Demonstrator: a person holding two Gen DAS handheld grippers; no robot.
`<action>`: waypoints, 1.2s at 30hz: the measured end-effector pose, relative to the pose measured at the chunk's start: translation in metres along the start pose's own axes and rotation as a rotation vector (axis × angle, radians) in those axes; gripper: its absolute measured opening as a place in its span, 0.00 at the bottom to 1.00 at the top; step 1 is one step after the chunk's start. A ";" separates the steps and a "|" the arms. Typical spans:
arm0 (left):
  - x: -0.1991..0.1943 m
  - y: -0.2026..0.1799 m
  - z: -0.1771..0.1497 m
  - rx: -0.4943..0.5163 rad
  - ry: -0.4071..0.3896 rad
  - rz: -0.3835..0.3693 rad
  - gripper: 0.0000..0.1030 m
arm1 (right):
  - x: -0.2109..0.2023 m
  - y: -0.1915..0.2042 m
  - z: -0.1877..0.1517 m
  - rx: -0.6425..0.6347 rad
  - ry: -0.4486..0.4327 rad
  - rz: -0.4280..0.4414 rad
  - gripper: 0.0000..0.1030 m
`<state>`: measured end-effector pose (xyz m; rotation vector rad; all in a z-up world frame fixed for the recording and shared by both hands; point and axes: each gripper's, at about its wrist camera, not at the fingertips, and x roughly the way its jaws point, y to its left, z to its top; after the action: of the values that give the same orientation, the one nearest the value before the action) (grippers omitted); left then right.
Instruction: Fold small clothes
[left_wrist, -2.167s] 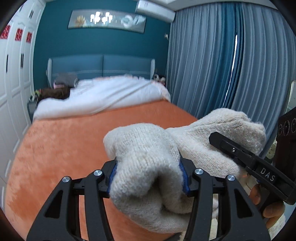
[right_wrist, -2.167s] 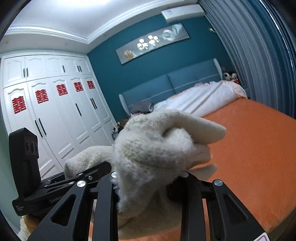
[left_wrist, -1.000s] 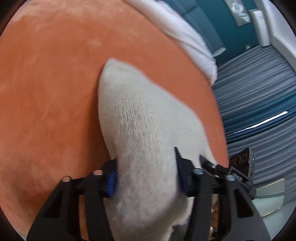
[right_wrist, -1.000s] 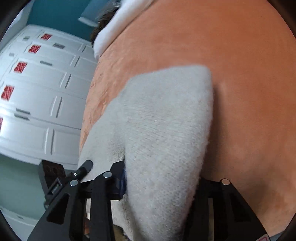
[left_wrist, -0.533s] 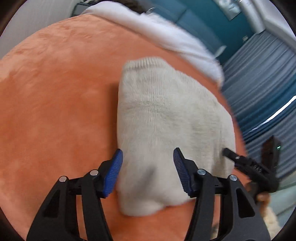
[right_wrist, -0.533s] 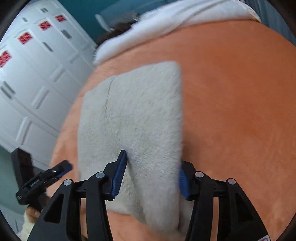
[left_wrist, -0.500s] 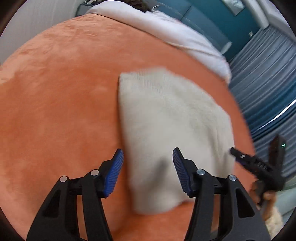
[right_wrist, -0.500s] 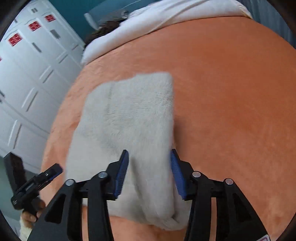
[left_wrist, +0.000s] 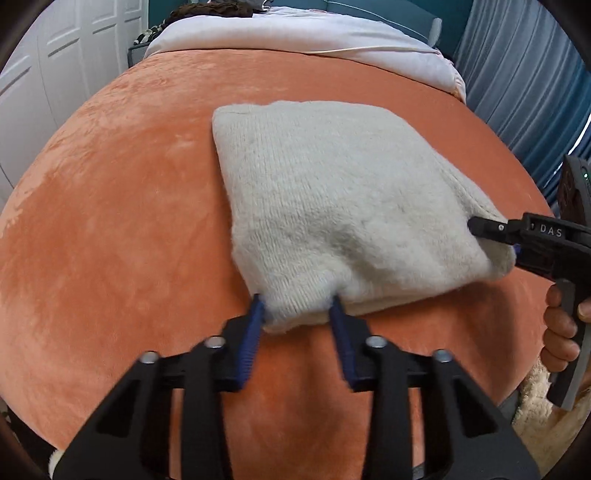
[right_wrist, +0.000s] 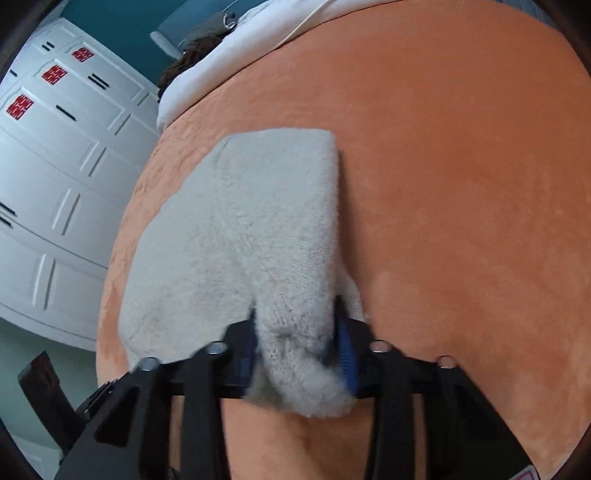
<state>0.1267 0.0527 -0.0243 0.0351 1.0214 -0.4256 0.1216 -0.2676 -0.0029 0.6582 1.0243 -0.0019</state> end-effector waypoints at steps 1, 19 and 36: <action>0.002 0.004 0.004 0.008 0.010 0.001 0.22 | -0.006 0.010 0.006 -0.023 -0.017 0.022 0.20; -0.004 0.029 0.001 -0.087 0.054 0.085 0.13 | -0.020 0.038 -0.016 -0.130 -0.112 -0.132 0.30; -0.039 -0.062 -0.036 0.012 -0.056 0.212 0.61 | -0.050 0.043 -0.139 -0.222 -0.152 -0.358 0.64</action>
<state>0.0577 0.0169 -0.0007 0.1401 0.9488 -0.2379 -0.0020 -0.1769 0.0108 0.2628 0.9668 -0.2448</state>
